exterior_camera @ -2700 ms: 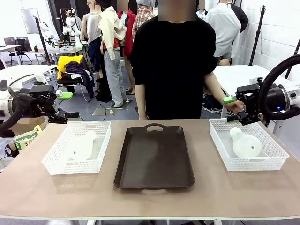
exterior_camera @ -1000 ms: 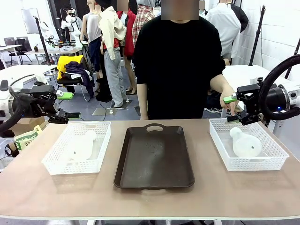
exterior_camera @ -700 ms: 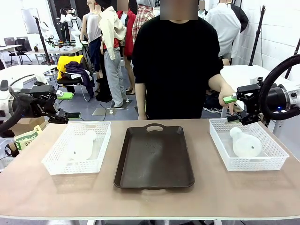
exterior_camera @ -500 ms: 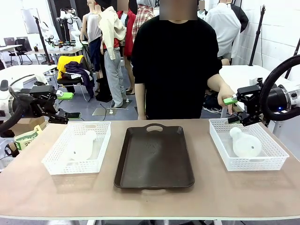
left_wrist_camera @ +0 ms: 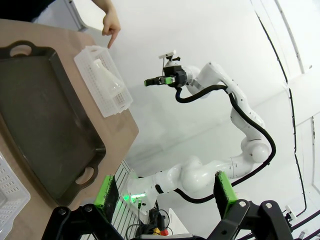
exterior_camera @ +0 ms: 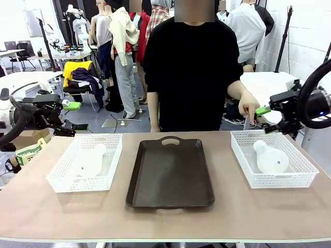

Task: Prepare the laboratory tools.
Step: Pick up the Big flask that the person points to.

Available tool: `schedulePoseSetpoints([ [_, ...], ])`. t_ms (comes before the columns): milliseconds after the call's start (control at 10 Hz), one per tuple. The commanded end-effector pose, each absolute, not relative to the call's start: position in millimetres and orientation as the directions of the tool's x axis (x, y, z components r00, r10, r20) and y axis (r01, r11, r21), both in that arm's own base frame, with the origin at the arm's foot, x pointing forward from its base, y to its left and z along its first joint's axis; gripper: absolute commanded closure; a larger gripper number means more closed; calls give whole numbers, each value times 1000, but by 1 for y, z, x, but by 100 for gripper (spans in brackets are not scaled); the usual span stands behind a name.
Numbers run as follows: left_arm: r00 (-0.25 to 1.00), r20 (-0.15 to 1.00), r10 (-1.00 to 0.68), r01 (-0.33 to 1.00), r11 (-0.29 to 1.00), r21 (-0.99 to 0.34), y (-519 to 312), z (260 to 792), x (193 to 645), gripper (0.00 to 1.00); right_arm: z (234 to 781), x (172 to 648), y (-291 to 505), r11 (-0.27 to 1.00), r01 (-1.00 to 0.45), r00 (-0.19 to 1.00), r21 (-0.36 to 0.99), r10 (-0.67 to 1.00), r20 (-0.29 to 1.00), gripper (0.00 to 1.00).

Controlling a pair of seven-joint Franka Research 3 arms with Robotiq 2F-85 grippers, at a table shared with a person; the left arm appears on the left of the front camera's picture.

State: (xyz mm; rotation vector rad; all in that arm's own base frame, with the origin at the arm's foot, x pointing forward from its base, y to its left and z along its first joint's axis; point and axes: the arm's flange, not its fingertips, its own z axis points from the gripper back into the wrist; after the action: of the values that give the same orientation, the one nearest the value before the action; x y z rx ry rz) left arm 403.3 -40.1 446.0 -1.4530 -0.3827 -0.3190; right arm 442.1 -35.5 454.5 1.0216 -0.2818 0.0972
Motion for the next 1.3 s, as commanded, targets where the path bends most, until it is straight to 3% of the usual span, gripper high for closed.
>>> schedulePoseSetpoints([
  [0,897,441,24,437,89,-895,-39,448,403,0,477,437,-36,660,-187,957,728,-46,287,0],
  [100,897,441,24,437,89,-895,-39,448,403,0,490,436,-33,736,-223,943,639,-1,331,0],
  [300,897,441,24,437,89,-895,-39,448,403,0,509,452,-20,884,-165,923,437,-17,385,0],
  [600,897,441,24,437,89,-895,-39,448,403,0,491,505,20,998,35,925,53,-52,375,0],
  [900,897,441,24,437,89,-895,-39,448,403,0,458,546,37,994,54,957,-92,-26,288,0],
  [1200,897,441,24,437,89,-895,-39,448,403,0,430,579,36,998,5,982,-57,5,187,0],
])
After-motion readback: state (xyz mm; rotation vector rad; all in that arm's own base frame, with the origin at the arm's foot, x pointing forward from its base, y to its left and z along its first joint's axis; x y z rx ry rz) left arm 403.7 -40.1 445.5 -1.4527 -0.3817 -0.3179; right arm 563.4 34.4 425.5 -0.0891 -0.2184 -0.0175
